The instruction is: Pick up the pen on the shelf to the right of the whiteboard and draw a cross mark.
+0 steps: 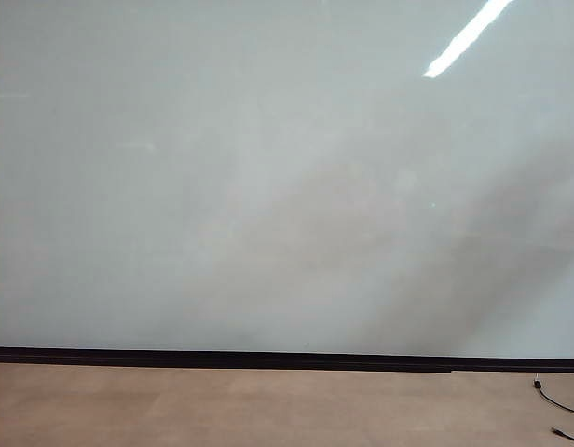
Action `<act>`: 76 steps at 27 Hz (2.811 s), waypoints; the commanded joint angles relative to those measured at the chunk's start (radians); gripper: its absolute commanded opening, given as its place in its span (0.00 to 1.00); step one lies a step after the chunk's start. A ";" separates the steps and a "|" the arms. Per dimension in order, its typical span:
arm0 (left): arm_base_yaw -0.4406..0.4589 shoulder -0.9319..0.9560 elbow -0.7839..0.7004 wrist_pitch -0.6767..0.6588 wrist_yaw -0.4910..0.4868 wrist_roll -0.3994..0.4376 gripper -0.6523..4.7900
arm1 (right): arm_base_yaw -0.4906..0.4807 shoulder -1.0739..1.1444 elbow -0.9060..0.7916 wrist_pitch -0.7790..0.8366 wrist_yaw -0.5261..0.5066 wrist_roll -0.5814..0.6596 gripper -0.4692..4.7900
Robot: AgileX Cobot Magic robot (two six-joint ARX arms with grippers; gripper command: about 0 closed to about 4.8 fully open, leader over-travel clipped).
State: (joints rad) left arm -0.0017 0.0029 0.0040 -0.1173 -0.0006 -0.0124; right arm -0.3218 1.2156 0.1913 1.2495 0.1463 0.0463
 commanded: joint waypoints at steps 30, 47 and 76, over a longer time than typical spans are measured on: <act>0.000 0.000 0.003 0.005 0.004 0.005 0.11 | 0.830 -0.085 0.206 -0.535 -0.283 -0.249 0.08; 0.000 0.000 0.003 0.002 0.004 0.005 0.11 | 0.882 0.175 0.410 -0.469 -0.392 -0.097 0.08; 0.000 0.000 0.003 0.001 0.004 0.004 0.11 | 0.881 0.185 0.486 -0.587 -0.345 -0.109 0.08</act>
State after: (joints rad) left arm -0.0017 0.0029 0.0040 -0.1238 -0.0006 -0.0120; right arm 0.5583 1.3979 0.6720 0.6403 -0.1989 -0.0574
